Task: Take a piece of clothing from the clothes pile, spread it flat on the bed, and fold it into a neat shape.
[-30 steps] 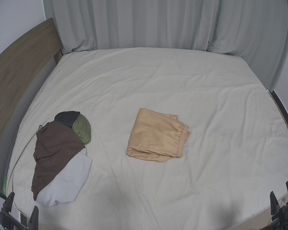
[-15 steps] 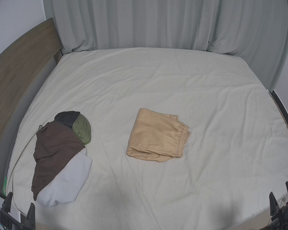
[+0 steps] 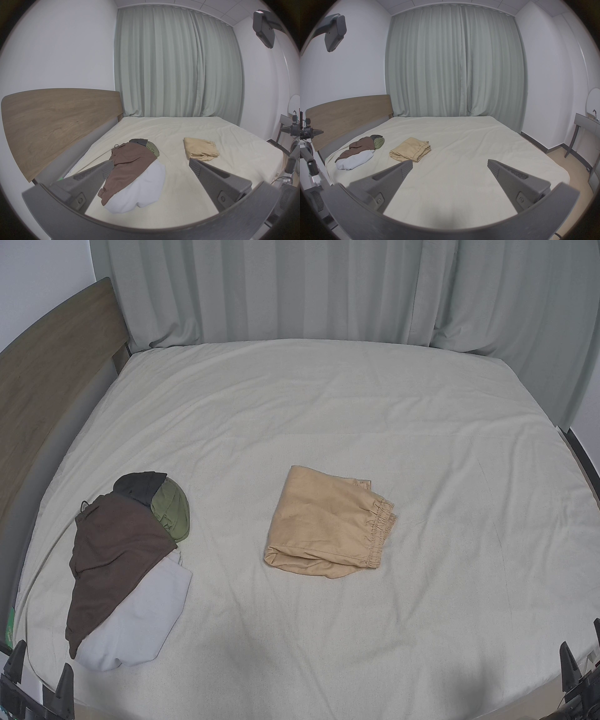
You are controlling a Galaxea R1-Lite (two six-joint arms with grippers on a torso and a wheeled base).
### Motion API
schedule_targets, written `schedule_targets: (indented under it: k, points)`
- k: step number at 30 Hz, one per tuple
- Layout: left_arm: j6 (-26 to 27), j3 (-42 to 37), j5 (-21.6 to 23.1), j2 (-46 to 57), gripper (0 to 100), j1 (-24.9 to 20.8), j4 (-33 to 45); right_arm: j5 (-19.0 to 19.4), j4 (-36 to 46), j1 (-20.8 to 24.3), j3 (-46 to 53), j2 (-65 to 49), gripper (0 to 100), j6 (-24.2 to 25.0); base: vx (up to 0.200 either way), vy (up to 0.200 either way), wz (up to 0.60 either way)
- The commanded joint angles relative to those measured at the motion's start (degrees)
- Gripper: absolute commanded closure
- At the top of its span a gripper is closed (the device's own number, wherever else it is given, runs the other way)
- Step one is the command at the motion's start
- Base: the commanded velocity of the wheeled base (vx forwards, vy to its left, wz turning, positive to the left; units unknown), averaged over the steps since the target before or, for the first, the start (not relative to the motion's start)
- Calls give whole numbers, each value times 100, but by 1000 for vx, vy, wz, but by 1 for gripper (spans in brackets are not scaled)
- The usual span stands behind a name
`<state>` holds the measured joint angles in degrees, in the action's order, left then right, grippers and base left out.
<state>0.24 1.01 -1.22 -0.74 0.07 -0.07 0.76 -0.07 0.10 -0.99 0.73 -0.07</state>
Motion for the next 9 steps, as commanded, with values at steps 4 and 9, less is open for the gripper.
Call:
schedule_targets:
  k: [4,9]
  points:
    - [2,-101,8,74,0,1,-1,-5,-1,8,99,-73,0,7,0,0,0]
    - [-7,-101,8,74,0,10,-1,-14,-1,-1,99,-73,0,7,0,0,0]
